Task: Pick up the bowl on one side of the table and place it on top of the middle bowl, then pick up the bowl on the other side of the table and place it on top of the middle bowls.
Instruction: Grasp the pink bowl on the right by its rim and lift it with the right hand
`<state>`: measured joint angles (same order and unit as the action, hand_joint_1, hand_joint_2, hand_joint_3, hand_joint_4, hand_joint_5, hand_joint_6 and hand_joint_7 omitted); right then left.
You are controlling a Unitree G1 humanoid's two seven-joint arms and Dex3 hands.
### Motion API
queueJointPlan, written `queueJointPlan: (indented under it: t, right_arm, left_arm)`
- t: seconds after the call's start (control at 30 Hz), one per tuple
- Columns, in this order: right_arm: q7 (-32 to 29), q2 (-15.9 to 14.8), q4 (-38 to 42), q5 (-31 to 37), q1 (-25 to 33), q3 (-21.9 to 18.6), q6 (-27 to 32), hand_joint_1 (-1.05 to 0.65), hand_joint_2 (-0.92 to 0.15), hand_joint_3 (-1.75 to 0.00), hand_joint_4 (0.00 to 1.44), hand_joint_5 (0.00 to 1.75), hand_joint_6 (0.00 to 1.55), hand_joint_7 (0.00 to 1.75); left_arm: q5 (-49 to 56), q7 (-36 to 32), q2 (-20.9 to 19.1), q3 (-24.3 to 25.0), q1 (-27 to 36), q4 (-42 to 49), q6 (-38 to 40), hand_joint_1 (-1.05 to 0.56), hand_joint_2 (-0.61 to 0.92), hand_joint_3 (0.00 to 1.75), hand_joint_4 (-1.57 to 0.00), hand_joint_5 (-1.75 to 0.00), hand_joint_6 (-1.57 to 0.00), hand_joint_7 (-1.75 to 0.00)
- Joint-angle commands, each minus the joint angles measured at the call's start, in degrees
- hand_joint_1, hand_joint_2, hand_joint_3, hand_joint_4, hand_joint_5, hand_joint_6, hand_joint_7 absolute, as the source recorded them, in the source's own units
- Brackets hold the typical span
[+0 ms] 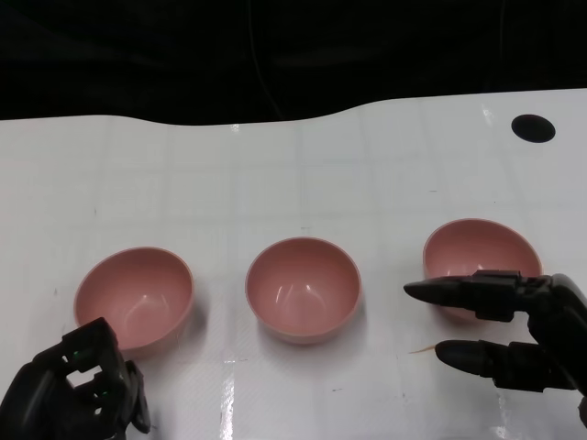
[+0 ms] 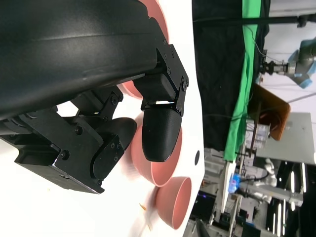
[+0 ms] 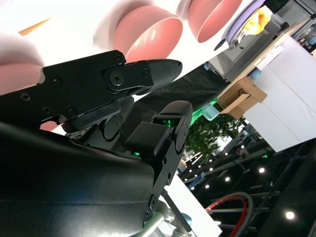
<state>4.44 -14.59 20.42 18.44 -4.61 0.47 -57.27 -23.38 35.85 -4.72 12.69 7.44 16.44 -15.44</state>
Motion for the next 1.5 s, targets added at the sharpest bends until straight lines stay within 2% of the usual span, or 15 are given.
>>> queueJointPlan:
  t: [0.03,0.13,0.17,0.27,0.6,0.73,0.9,1.2,1.33,1.5]
  right_arm:
    - [-0.57,-1.31,-1.72,-0.76,0.83,-0.22,1.14,-0.68,-0.92,-0.16,0.76,0.00,0.72,0.00]
    - [-0.98,-1.37,-3.22,-0.37,1.33,-0.57,2.22,-0.68,-0.92,-0.15,0.75,0.00,0.72,0.00]
    - [-1.27,-1.39,-4.18,-0.01,1.65,-0.89,2.83,-0.71,-0.92,-0.15,0.70,0.00,0.69,0.00]
    - [-1.96,-1.52,-6.25,0.85,2.30,-1.25,4.11,-0.74,-0.92,-0.15,0.66,0.00,0.67,0.00]
    - [-4.28,-2.28,-10.74,4.35,3.58,-1.41,7.61,-0.77,-0.92,-0.16,0.63,0.00,0.65,0.00]
    - [-7.38,-2.59,-14.99,11.09,4.48,-2.94,12.08,-0.83,-0.92,-0.19,0.60,0.00,0.61,0.00]
    - [-10.41,-5.14,-15.64,17.25,3.43,-3.48,16.38,-0.85,-0.92,-0.21,0.56,0.00,0.58,0.00]
    - [-14.39,-9.46,-13.51,25.93,0.72,-0.84,24.65,-0.89,-0.92,-0.16,0.59,0.01,0.56,0.00]
    - [-12.72,-10.81,-12.38,27.25,-0.67,1.53,28.91,-0.92,-0.92,-0.16,0.55,0.00,0.51,0.00]
    - [-13.56,-12.24,-7.89,29.96,-3.71,5.90,31.91,-0.94,-0.92,-0.16,0.54,0.00,0.49,0.00]
  left_arm:
    - [-0.15,-0.95,-0.53,0.29,0.81,-0.83,0.48,0.02,0.51,1.33,-0.93,-1.75,-0.78,-1.75]
    - [-0.01,-0.82,-0.70,0.22,0.80,-0.69,0.17,0.02,0.51,1.33,-0.93,-1.75,-0.78,-1.75]
    - [0.02,-0.45,-0.83,0.22,0.71,-0.37,-0.22,0.03,0.50,1.38,-0.93,-1.75,-0.79,-1.75]
    - [0.03,0.11,-0.92,0.27,0.56,0.16,-0.97,0.02,0.48,1.42,-0.94,-1.75,-0.80,-1.75]
    - [0.26,-1.40,-0.82,0.03,1.38,-1.69,0.68,0.03,0.47,1.42,-0.94,-1.75,-0.80,-1.75]
    - [-0.80,0.22,-1.12,0.21,1.00,-1.03,0.68,0.04,0.48,1.42,-0.94,-1.75,-0.79,-1.75]
    - [-0.99,0.83,-1.27,0.30,0.97,-0.89,0.62,0.03,0.51,1.37,-0.92,-1.75,-0.78,-1.75]
    - [-0.03,0.41,-1.14,0.40,1.07,-0.83,-0.52,0.02,0.54,1.30,-0.93,-1.75,-0.78,-1.75]
    - [-0.80,0.82,-1.03,0.53,1.01,-0.85,-0.12,0.03,0.54,1.31,-0.93,-1.75,-0.79,-1.75]
    - [-0.41,0.31,-1.27,0.33,1.25,-1.35,0.67,0.03,0.54,1.32,-0.93,-1.75,-0.78,-1.75]
